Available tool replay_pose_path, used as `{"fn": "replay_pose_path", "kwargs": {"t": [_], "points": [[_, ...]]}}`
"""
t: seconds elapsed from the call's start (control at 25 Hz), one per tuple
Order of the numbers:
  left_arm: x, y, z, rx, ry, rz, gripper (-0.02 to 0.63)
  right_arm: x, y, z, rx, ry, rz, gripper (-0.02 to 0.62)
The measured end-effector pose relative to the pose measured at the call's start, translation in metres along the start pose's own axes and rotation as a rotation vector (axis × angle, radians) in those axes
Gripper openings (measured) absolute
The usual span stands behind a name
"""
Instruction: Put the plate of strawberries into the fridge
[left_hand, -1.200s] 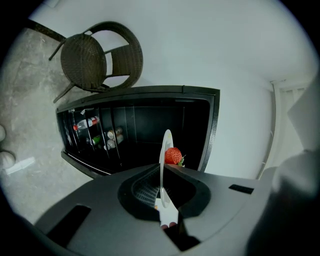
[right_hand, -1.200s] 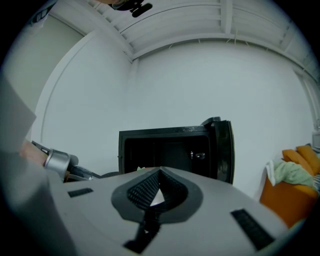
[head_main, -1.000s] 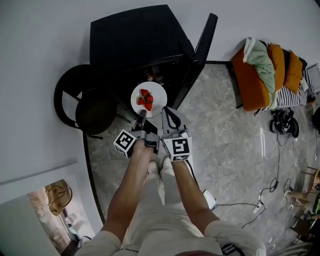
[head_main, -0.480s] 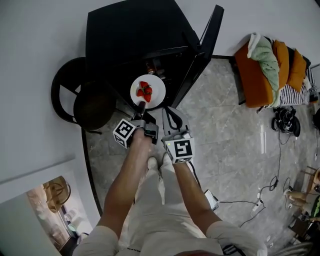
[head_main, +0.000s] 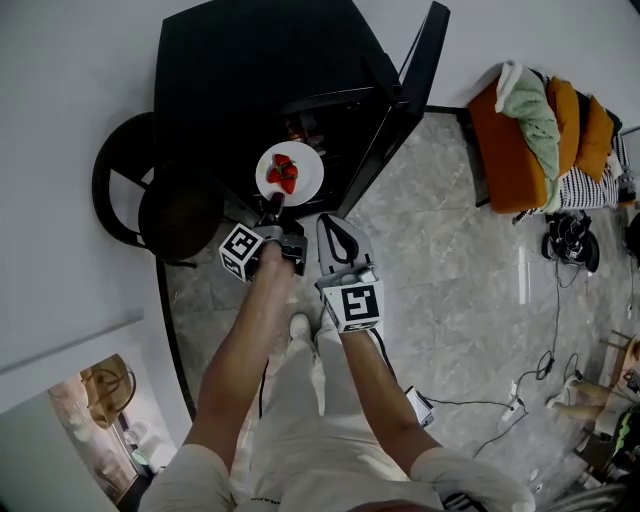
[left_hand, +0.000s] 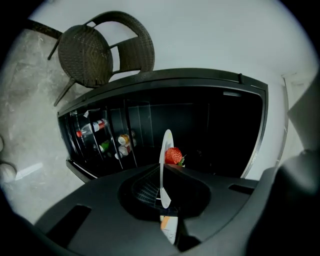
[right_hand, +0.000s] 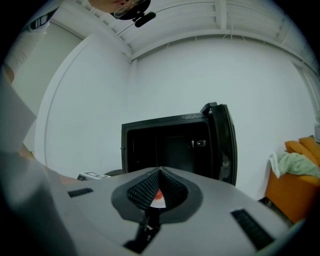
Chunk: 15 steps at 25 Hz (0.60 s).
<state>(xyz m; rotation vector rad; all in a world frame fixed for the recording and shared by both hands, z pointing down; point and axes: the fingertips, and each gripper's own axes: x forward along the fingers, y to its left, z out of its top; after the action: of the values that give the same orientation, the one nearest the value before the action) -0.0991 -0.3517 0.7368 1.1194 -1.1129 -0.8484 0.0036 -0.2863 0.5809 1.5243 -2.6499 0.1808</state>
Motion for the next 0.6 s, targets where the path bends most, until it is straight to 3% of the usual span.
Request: {"fn": "replay_pose_path", "kwargs": {"t": [0.12,0.6], "points": [[0.01,0.007,0.003,0.026,-0.009,0.017,0.011,0.0,-0.001,-0.001,-0.001,-0.003,0.004,0.012],[0.034,0.043,0.006,-0.008,-0.028,0.059,0.009,-0.002,-0.001,-0.002,-0.016,0.006,0.017,0.012]]}}
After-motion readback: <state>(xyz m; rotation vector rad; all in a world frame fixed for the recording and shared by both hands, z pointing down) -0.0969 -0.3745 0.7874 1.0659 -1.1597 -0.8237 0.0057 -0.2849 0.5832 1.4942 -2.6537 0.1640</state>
